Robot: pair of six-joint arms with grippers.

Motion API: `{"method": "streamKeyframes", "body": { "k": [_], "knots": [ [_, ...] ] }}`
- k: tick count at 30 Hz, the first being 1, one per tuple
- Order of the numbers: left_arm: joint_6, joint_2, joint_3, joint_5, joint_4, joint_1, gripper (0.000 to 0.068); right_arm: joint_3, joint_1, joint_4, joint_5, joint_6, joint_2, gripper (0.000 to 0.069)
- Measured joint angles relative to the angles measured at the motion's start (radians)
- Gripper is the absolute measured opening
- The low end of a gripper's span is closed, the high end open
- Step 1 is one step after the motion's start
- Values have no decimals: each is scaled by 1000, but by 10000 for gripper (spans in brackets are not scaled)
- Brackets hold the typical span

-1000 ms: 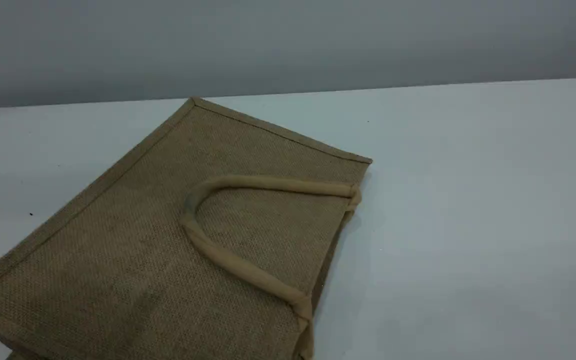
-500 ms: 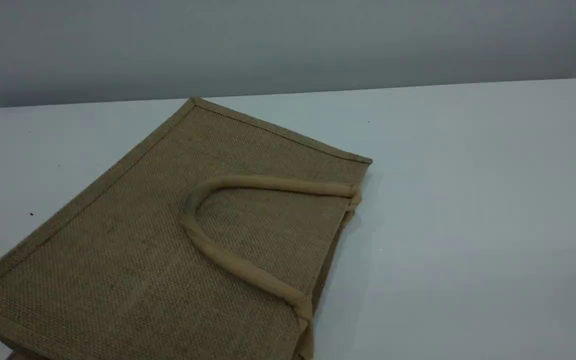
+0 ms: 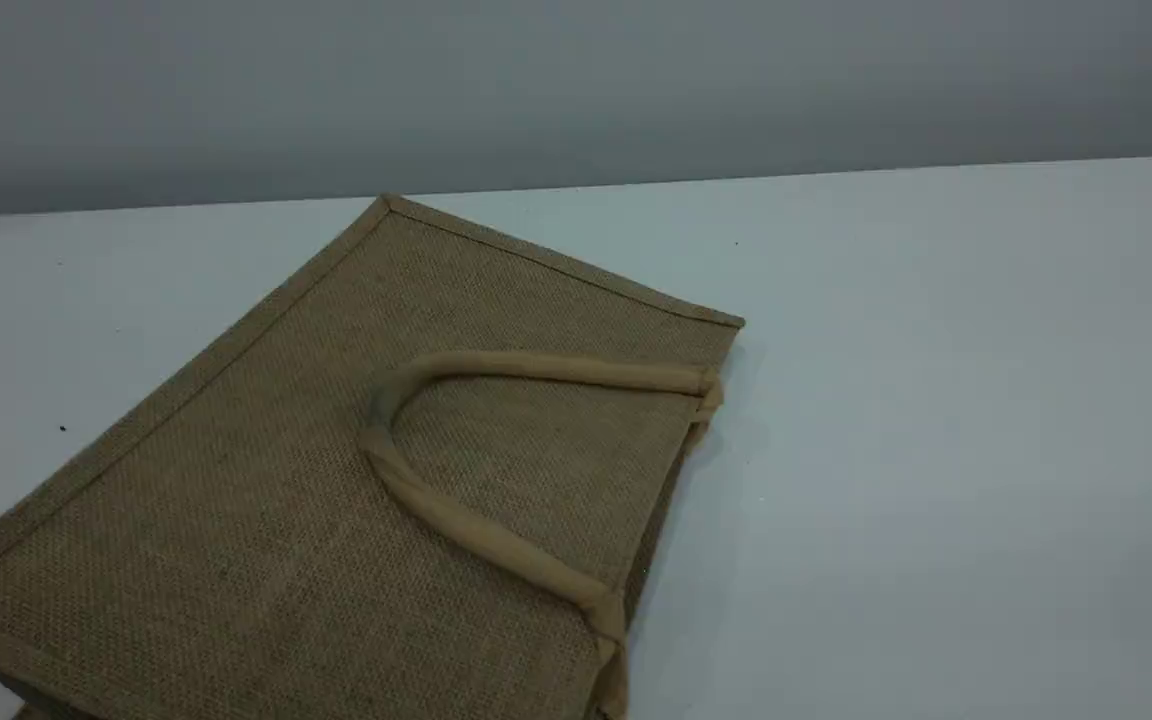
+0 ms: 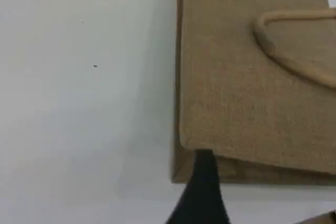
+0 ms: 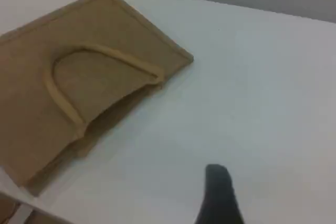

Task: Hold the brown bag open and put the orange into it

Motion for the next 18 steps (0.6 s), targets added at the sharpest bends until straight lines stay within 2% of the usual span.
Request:
{"method": "streamKeyframes", "body": {
  "k": [3, 9, 11, 13, 18],
  "knots": [
    [0, 0, 0, 0, -1, 0, 553, 0, -52, 6, 0, 0, 0, 427],
    [2, 0, -2, 1, -1, 0, 553, 0, -280, 6, 0, 0, 0, 427],
    [2, 0, -2, 2, -1, 0, 553, 0, -332, 6, 0, 0, 0, 427],
    [2, 0, -2, 3, -1, 0, 553, 0, -355, 6, 0, 0, 0, 427],
    [2, 0, -2, 4, -2, 7, 553, 0, -334, 6, 0, 0, 0, 427]
  ]
}}
